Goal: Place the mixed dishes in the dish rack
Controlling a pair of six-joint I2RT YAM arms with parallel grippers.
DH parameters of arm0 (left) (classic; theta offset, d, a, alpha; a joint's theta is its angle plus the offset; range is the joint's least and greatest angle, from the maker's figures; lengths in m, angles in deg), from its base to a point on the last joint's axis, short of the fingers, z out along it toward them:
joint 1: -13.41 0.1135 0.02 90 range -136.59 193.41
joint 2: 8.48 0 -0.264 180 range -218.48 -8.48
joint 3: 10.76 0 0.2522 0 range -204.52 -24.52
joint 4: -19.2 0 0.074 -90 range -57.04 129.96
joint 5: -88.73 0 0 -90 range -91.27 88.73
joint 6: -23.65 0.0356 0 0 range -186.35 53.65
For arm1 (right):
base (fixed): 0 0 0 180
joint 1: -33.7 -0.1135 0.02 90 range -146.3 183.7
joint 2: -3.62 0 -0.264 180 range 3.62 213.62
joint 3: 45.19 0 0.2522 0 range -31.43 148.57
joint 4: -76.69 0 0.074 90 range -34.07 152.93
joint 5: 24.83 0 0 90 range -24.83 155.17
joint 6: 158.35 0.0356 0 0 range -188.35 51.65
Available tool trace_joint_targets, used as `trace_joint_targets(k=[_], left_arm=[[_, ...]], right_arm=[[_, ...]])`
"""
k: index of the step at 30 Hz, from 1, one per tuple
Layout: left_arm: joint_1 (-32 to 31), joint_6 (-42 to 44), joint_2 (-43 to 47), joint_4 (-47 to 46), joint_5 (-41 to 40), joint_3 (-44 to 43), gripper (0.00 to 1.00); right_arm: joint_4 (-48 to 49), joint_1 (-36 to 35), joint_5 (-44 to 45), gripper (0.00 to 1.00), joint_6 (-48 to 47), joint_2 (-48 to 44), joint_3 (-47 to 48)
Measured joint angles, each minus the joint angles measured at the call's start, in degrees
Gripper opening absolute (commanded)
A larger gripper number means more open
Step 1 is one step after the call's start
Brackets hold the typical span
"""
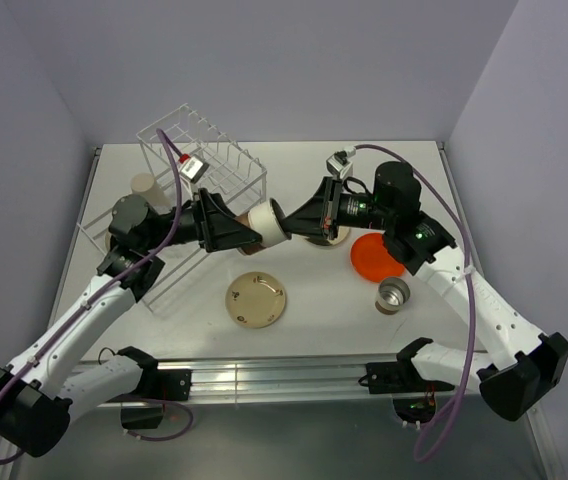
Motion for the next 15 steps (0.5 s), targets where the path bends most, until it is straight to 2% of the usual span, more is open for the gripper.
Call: trace_joint_targets(k=[5,8,9,11,12,13,15], left_arm=[[-0.1,0.0,1.0,-0.1,-1.2,0.0,0.98],[-0.1,-0.2,1.5,-0.1,-2.1,0.0,0.84],[-0.1,-0.2,1.7,-0.2,-2.2,0.0,0.69],[-0.1,-0.4,2.1,-0.6,-2.4,0.0,0.46],[-0.1,-0.3,2.3,-0.6,-2.4,0.0,0.09],[-0.1,-0.5,2.6,-0.4,-2.6,0.0,0.00],[-0.1,-0.3,2.9,-0.3,-2.6,-0.1,0.00]], right_arm=[[4.0,-0.9,0.0,0.00,2.4,-0.8,-2.8],[6.6,-1.4,-0.3,0.00,3.9,-0.9,-4.3],[7.1,-1.7,-0.3,0.00,4.4,-0.9,-4.7],[8.2,-2.0,-0.2,0.00,5.0,-0.9,-5.3],[8.6,-2.1,-0.3,0.00,5.2,-0.9,-5.5],[9.2,-2.2,-0.3,0.00,5.7,-0.9,-5.6],[10.1,-2.3,-0.3,0.00,6.0,-0.9,-5.6]])
